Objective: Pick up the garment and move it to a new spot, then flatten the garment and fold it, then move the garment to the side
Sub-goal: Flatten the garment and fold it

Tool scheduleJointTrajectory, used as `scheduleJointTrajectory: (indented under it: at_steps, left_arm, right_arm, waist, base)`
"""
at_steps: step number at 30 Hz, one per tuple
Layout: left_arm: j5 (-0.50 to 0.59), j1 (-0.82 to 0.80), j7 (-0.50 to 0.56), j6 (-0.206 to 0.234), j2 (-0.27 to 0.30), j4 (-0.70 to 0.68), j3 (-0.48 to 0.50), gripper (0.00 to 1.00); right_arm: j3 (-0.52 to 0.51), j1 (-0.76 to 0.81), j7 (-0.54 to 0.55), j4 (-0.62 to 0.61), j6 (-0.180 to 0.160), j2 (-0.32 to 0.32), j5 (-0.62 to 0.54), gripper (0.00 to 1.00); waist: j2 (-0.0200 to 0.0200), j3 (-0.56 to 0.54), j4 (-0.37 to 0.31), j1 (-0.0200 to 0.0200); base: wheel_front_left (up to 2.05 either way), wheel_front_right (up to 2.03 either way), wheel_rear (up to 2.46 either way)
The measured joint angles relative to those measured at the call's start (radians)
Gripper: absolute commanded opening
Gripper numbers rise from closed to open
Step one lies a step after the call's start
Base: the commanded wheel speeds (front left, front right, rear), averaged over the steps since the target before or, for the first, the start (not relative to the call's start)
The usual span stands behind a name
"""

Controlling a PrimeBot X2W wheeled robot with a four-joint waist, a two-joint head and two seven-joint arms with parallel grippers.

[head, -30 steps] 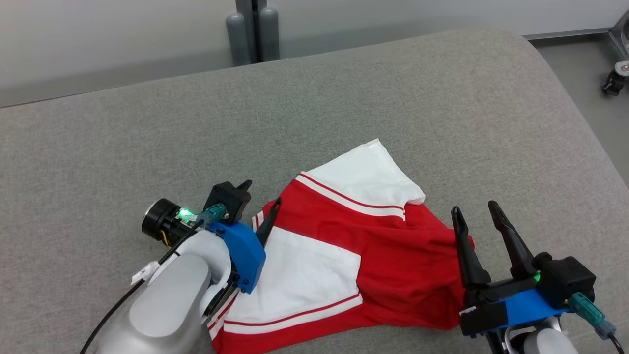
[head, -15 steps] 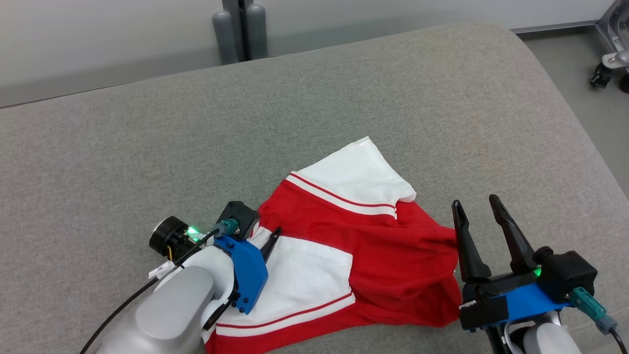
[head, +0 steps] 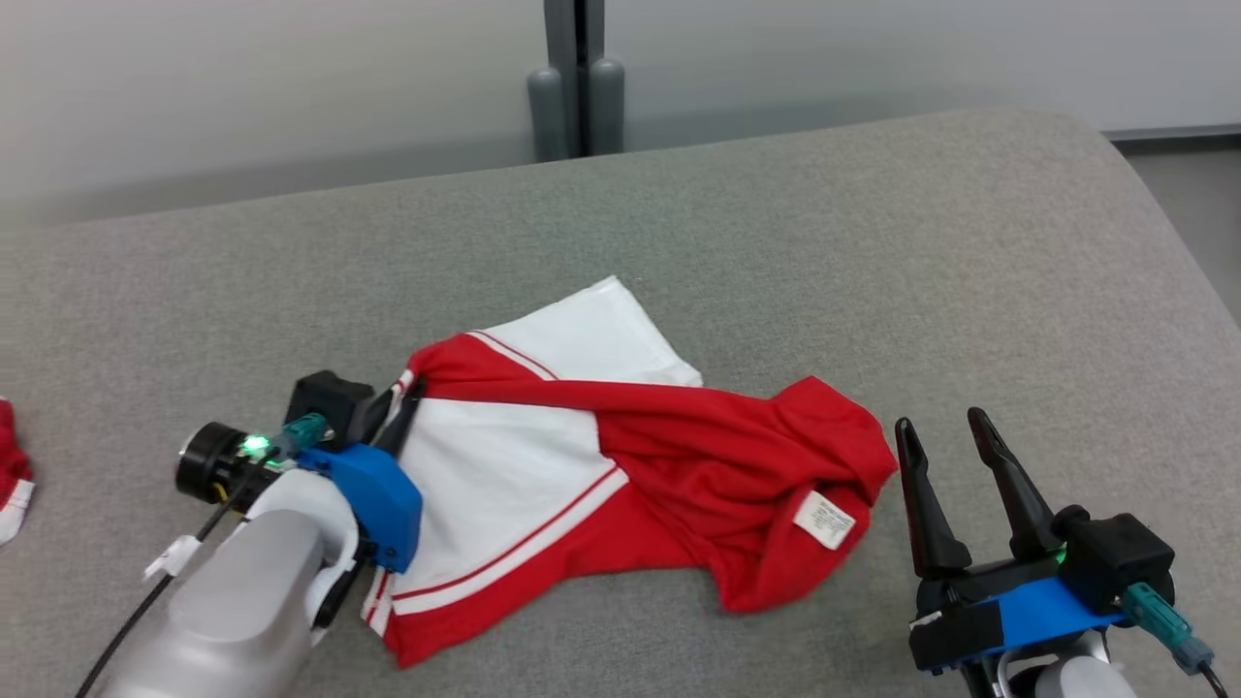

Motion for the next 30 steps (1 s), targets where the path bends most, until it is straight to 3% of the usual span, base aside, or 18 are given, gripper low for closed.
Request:
scheduleJointTrajectory:
  at_steps: [9, 12, 14, 15, 20, 22, 30]
  left_arm:
    - [-0.04, 0.023, -0.03, 0.046, 0.134, 0.032, 0.08, 0.0]
    - [-0.058, 0.036, -0.035, 0.051, 0.147, 0.035, 0.095, 0.0]
    - [-0.059, 0.047, -0.036, 0.06, 0.137, 0.034, 0.097, 0.76]
    - [-0.061, 0.049, -0.038, 0.06, 0.132, 0.032, 0.1, 1.0]
    - [-0.038, 0.061, -0.047, 0.102, 0.124, -0.04, 0.15, 1.0]
    - [0.004, 0.092, -0.049, 0.148, 0.123, -0.17, 0.221, 1.0]
    - [0.067, 0.249, -0.049, 0.167, 0.121, -0.309, 0.305, 1.0]
  right_arm:
    - [0.007, 0.017, 0.0, 0.027, 0.0, 0.0, -0.01, 1.0]
    - [0.007, 0.02, 0.0, 0.042, 0.0, 0.0, -0.014, 1.0]
    - [0.005, 0.022, 0.0, 0.048, 0.0, 0.0, -0.014, 1.0]
    - [0.004, 0.024, 0.0, 0.051, 0.0, 0.0, -0.014, 1.0]
    - [-0.007, 0.036, 0.0, 0.058, 0.0, 0.0, -0.014, 1.0]
    - [-0.01, 0.037, 0.0, 0.058, 0.0, 0.0, -0.014, 1.0]
    - [-0.003, 0.043, 0.0, 0.06, 0.0, 0.001, -0.009, 1.0]
  waist:
    - [0.0, -0.037, 0.035, -0.0001]
    - [0.0, -0.043, 0.031, 0.0]
    - [0.0, -0.047, 0.03, 0.0]
    - [0.0, -0.05, 0.031, 0.0]
    - [0.0, -0.062, 0.044, 0.0]
    - [-0.0001, -0.069, 0.057, 0.0]
    - [-0.0001, -0.078, 0.08, 0.0]
  base:
    - [0.0, 0.0, 0.0]
    - [0.0, 0.0, 0.0]
    - [0.0, 0.0, 0.0]
    - [0.0, 0.0, 0.0]
    - [0.0, 0.0, 0.0]
    - [0.0, 0.0, 0.0]
    - [0.0, 0.0, 0.0]
